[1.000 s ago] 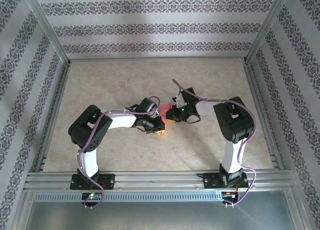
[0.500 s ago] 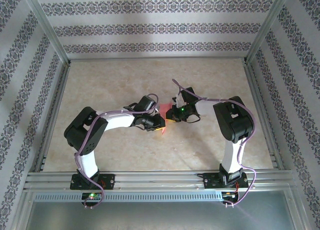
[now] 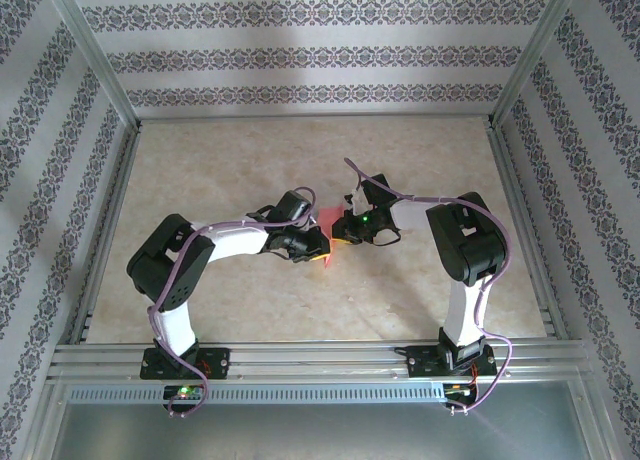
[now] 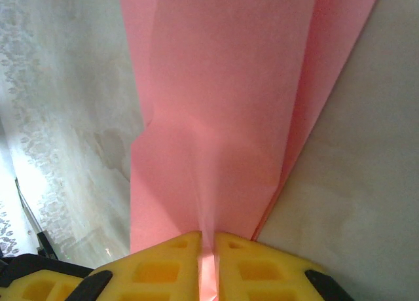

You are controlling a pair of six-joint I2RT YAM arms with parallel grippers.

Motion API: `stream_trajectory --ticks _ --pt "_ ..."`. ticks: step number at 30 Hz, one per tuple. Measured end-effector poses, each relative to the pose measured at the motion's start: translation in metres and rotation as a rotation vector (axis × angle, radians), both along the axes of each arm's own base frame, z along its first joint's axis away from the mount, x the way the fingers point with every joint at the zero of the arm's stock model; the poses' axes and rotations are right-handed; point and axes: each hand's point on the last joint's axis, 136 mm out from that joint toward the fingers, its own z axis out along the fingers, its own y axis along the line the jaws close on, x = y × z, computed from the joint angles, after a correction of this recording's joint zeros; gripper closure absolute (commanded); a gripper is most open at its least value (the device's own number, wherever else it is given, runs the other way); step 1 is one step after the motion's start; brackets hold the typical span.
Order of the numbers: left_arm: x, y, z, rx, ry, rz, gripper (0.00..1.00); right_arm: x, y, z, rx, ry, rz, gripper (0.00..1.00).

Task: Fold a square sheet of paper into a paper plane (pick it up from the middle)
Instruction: Fold the wing for the fifth time at the center of the table.

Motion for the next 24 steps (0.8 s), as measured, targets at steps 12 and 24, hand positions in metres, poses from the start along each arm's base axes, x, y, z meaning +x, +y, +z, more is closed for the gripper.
stream_trajectory --ticks 12,24 --pt "-0.003 0.0 -0.008 0.006 0.028 -0.002 0.93 0.0 0.0 -0.001 -0.005 0.006 -0.001 0.85" --pt "-0.005 0.0 -0.016 0.017 0.042 -0.003 0.94 0.0 -0.001 -0.001 -0.01 0.01 -0.003 0.85"
